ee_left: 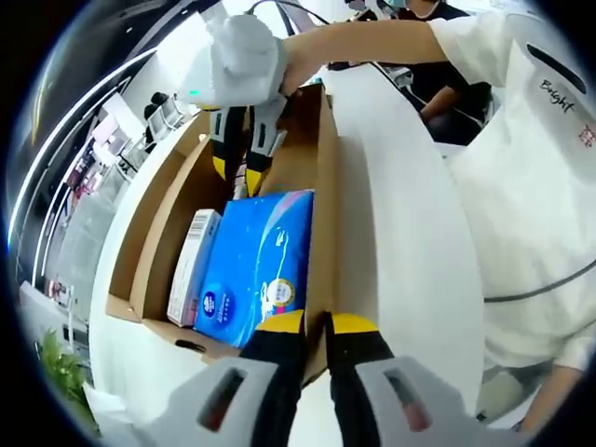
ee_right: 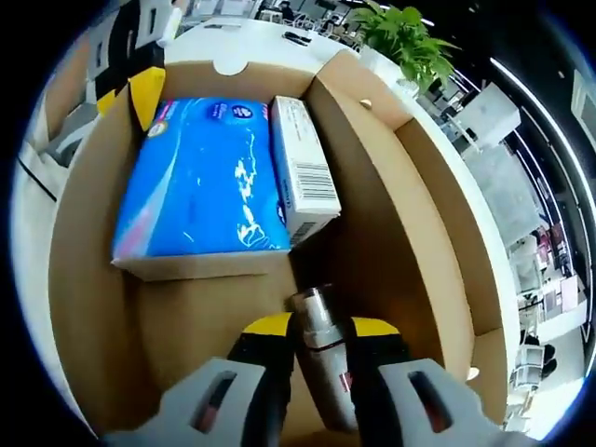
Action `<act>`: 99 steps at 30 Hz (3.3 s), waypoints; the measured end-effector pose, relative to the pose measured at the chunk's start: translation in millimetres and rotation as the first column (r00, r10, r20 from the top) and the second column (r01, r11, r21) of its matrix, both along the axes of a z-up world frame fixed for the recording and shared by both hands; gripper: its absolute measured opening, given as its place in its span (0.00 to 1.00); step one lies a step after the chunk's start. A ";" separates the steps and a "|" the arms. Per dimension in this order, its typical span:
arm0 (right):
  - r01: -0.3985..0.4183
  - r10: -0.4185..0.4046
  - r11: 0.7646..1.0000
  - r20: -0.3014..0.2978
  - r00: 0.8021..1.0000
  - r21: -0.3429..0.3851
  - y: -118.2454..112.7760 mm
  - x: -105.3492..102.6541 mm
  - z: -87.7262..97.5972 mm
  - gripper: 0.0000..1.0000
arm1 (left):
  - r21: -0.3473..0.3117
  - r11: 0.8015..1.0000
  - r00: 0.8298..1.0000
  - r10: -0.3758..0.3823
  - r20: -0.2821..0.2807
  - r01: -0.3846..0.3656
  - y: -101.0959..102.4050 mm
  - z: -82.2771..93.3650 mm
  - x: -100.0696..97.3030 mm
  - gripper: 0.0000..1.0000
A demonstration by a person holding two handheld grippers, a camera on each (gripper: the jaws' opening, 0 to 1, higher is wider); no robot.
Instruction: Operate the shoe box by opening the lid, removing the specified soft item, and placing it in the target area until the item is outside and the box remains undamaged.
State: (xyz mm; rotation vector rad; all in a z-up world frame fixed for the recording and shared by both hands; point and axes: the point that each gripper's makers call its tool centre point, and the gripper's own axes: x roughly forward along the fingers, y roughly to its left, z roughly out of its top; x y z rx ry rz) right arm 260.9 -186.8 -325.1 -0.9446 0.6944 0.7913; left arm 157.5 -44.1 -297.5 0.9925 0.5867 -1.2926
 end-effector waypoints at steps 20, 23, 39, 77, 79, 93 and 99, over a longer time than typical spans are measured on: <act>0.022 -0.029 0.999 -0.237 0.971 -0.034 11.8 -15.4 2.5 0.26 | -0.005 1.000 1.000 -0.002 -0.004 0.002 -0.4 0.4 -0.2 0.07; 0.002 -0.013 0.999 -0.244 0.970 -0.044 16.1 -15.0 5.5 0.25 | -0.006 1.000 1.000 -0.003 -0.008 0.003 -0.4 0.4 -0.3 0.07; -0.155 0.030 0.954 -0.436 0.900 -0.256 14.1 -34.1 -18.6 0.20 | -0.012 1.000 1.000 -0.003 -0.001 0.003 -0.8 -0.1 0.1 0.08; 0.240 -0.226 0.875 -0.084 0.971 0.421 22.8 -13.7 56.4 0.18 | -0.008 1.000 1.000 -0.008 -0.017 0.007 -0.9 -0.7 -0.5 0.07; 0.248 -0.293 0.798 -0.005 0.956 0.549 22.6 -0.1 75.1 0.18 | -0.006 1.000 1.000 -0.009 -0.017 0.009 -1.0 -0.7 -0.5 0.07; 0.207 -0.420 0.583 0.074 0.904 0.786 6.2 -0.1 115.9 0.18 | -0.005 1.000 1.000 -0.012 -0.017 0.012 -1.0 -0.6 -0.8 0.07; 0.175 -0.441 0.531 0.094 0.893 0.829 -5.5 -4.3 125.1 0.18 | -0.010 1.000 1.000 -0.008 -0.016 0.008 -1.0 -0.3 -0.8 0.07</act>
